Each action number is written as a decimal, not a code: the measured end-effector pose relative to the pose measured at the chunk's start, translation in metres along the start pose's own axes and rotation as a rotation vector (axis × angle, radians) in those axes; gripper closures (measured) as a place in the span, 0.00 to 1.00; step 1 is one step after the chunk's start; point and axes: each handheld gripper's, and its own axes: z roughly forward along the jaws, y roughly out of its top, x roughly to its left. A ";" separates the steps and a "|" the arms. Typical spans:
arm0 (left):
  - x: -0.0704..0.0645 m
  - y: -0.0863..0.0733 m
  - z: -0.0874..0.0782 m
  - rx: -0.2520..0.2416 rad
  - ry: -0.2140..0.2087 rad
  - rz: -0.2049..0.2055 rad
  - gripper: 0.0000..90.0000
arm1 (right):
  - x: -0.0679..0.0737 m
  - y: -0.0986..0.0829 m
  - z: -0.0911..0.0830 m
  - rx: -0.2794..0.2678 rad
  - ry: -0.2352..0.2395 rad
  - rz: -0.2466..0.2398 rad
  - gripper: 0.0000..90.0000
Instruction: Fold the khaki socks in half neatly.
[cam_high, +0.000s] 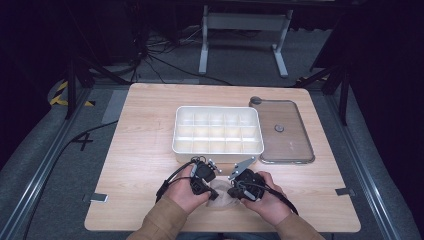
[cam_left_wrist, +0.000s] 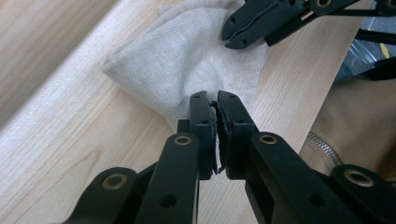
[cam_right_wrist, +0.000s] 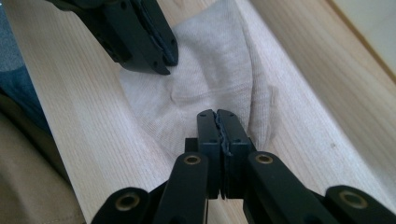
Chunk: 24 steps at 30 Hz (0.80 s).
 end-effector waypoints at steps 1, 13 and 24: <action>0.001 0.000 0.001 0.015 0.002 -0.004 0.95 | -0.001 -0.001 0.002 0.012 0.004 0.003 0.99; 0.003 -0.001 0.006 0.047 0.000 -0.016 0.96 | -0.008 -0.004 0.005 0.016 0.011 0.027 0.99; 0.003 -0.006 -0.010 0.015 -0.006 -0.017 0.90 | -0.009 -0.003 -0.005 0.010 -0.004 0.030 1.00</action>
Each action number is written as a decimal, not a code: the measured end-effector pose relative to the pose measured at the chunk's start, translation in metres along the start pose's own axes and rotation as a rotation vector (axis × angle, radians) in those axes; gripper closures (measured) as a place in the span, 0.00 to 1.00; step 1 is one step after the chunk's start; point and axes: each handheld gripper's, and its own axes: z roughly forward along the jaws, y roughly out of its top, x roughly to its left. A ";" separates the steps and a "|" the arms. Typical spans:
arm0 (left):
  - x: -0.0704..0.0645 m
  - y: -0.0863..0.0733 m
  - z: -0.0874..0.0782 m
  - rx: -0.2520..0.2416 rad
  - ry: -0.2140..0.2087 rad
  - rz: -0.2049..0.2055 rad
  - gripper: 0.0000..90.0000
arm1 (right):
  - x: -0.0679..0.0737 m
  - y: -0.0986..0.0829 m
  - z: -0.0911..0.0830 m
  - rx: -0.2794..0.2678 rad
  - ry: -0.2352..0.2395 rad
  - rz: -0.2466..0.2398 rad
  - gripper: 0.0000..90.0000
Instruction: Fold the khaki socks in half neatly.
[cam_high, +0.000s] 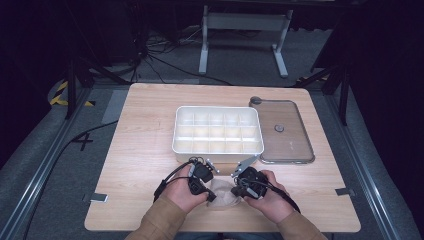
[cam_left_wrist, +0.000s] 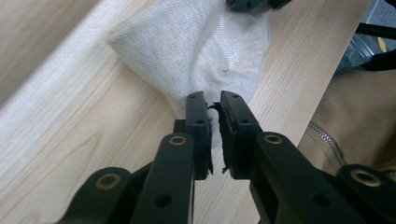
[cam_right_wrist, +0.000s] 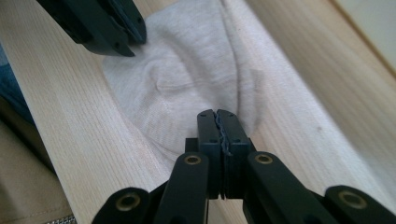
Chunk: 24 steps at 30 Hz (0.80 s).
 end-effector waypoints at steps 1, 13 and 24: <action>0.000 0.000 0.000 0.000 0.000 0.000 0.90 | 0.000 0.000 0.000 0.000 0.000 0.000 1.00; 0.005 -0.012 -0.016 -0.059 0.021 -0.023 0.87 | 0.015 0.012 -0.005 -0.074 0.018 -0.037 1.00; 0.017 -0.015 -0.009 -0.058 0.032 -0.041 0.88 | 0.015 0.011 0.016 -0.026 0.007 -0.027 1.00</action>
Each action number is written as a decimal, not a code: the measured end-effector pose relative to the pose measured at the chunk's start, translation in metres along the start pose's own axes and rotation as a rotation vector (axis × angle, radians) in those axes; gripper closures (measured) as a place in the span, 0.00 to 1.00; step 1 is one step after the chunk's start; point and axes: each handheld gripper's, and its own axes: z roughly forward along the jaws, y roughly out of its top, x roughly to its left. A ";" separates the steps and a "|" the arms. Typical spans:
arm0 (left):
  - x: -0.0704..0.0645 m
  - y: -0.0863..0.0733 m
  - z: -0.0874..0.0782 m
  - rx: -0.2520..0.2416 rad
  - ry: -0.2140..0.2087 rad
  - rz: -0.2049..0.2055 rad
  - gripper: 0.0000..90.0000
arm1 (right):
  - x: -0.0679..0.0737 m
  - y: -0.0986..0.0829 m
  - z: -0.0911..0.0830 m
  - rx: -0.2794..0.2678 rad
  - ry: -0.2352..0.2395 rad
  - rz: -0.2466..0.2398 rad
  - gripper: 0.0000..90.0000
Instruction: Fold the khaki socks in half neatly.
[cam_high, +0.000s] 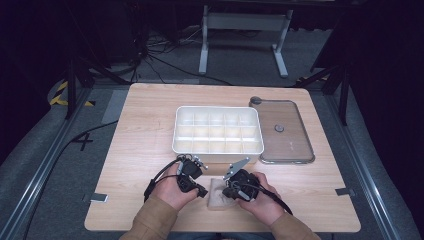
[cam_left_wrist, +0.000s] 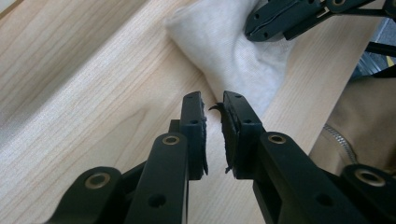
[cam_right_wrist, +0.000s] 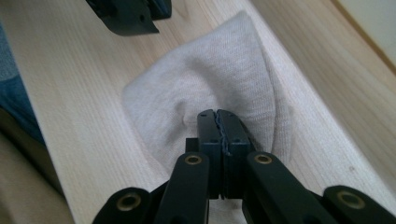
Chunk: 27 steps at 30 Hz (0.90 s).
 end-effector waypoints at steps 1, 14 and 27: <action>0.001 0.000 0.001 0.004 0.004 0.002 0.88 | -0.001 -0.001 0.003 0.009 0.006 0.004 1.00; 0.008 -0.002 0.015 0.003 0.036 0.027 0.86 | -0.004 -0.003 0.004 -0.002 0.015 0.014 1.00; 0.004 0.001 0.024 0.036 0.046 0.057 1.00 | -0.005 -0.005 0.004 -0.013 0.017 0.020 1.00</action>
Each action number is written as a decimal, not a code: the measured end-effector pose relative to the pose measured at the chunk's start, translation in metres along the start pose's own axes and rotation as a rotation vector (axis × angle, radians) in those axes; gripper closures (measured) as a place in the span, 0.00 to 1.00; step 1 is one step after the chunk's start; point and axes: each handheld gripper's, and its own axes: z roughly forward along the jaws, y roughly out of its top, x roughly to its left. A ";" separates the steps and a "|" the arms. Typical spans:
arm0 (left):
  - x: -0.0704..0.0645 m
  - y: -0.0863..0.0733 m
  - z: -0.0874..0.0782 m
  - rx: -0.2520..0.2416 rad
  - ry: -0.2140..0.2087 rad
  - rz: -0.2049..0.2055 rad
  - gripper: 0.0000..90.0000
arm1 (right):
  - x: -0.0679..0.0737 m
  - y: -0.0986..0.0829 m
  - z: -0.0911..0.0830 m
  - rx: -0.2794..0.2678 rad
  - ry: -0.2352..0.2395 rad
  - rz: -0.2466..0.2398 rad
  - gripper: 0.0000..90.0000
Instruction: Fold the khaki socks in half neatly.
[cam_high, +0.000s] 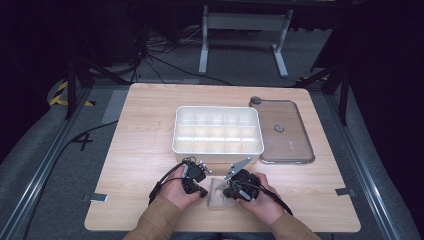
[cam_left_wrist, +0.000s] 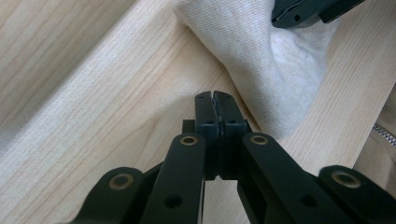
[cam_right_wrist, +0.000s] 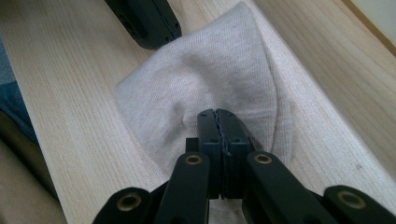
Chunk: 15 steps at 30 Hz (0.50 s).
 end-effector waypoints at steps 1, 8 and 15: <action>-0.001 0.001 0.001 -0.001 -0.004 0.000 1.00 | 0.000 0.000 0.000 0.000 0.000 0.000 1.00; -0.007 0.003 0.004 -0.005 -0.008 0.038 1.00 | 0.000 0.000 0.000 -0.003 0.001 0.002 1.00; -0.010 0.005 0.003 -0.026 -0.023 0.055 0.99 | 0.000 -0.001 0.000 -0.009 0.003 0.006 1.00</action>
